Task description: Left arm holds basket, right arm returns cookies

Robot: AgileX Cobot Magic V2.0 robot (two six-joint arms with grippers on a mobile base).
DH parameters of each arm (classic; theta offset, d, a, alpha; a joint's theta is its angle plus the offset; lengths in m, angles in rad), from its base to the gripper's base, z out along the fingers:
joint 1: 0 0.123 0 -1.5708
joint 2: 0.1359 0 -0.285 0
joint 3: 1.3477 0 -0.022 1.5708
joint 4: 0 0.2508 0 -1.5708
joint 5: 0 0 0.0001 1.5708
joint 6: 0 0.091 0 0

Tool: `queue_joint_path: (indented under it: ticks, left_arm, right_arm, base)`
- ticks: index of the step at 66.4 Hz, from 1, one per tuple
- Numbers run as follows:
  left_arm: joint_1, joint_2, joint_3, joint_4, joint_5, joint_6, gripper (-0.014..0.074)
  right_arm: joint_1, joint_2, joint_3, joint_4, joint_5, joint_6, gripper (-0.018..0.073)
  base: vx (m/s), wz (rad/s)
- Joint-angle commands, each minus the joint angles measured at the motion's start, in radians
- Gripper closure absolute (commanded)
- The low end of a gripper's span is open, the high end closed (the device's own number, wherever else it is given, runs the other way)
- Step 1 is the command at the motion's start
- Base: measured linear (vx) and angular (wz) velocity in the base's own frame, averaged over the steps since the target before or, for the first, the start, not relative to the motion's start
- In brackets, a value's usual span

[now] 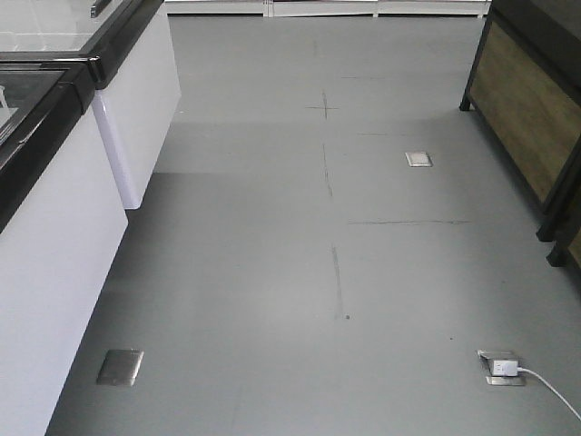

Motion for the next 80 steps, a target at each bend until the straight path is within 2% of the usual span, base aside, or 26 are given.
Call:
queue_joint_path:
  ticks: [1, 80]
  left_arm:
    - [-0.005, -0.016, -0.027, -0.008, -0.069, -0.007, 0.0604]
    - [-0.005, -0.016, -0.027, -0.008, -0.069, -0.007, 0.0604]
  right_arm:
    - [-0.003, -0.011, 0.003, -0.007, -0.07, -0.008, 0.0563]
    - [-0.003, -0.011, 0.003, -0.007, -0.07, -0.008, 0.0563]
  base:
    - [0.0, 0.0]
    - [0.0, 0.0]
